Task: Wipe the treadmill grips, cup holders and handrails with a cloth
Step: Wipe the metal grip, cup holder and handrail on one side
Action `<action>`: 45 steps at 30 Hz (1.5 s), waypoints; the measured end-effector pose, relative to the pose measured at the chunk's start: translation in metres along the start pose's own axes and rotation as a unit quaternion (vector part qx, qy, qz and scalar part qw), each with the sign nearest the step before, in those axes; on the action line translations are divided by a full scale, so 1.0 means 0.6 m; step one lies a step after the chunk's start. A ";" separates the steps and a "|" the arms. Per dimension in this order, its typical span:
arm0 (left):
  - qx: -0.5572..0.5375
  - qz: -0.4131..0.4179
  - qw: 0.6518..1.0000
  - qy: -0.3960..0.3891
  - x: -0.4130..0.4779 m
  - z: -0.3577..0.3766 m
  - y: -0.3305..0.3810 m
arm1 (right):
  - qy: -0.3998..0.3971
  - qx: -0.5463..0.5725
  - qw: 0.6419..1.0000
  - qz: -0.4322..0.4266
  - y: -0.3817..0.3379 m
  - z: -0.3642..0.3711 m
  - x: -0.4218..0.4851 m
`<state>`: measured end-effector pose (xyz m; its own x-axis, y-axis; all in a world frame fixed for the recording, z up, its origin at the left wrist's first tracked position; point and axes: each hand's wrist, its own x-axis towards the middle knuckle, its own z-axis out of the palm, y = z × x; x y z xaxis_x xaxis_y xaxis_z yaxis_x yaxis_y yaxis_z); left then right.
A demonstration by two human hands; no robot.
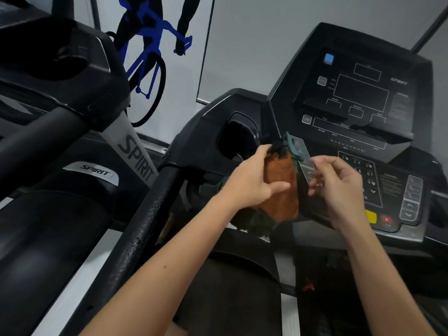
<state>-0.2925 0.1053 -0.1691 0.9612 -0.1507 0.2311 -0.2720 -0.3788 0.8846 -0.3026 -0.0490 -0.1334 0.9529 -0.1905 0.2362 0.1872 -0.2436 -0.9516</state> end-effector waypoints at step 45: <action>0.033 -0.089 0.993 -0.075 -0.064 -0.086 -0.108 | -0.071 0.053 0.996 0.008 0.035 0.050 0.011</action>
<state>-0.3092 0.1825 -0.2147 0.9780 -0.2086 0.0051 -0.1048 -0.4697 0.8766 -0.2854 -0.0270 -0.1576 0.9786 -0.0546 0.1982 0.1892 -0.1391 -0.9720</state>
